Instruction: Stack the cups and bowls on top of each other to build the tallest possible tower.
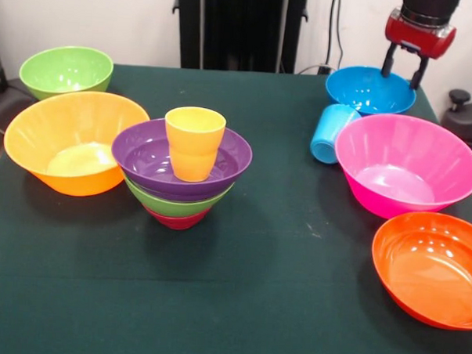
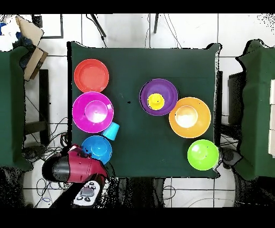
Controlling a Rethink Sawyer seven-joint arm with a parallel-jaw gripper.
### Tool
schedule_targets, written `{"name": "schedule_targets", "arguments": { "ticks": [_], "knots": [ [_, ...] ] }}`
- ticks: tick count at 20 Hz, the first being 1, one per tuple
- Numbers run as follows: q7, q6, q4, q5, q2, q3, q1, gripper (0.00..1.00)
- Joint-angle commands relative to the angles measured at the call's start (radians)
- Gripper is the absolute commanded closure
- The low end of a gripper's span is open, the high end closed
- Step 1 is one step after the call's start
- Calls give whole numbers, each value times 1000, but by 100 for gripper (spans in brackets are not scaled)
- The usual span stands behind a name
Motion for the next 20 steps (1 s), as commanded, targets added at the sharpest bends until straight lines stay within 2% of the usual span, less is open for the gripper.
{"name": "schedule_targets", "arguments": {
  "ticks": [1, 3, 6, 12, 20],
  "knots": [
    [108, -12, -91, -12, 87, 77, 6, 0],
    [114, -8, -106, -5, 103, 52, 28, 0],
    [120, -37, -120, -3, 120, 61, 25, 0],
    [122, -97, -115, -24, 116, 145, -36, 0],
    [116, -102, -134, -24, 141, 113, -21, 0]
  ]
}}
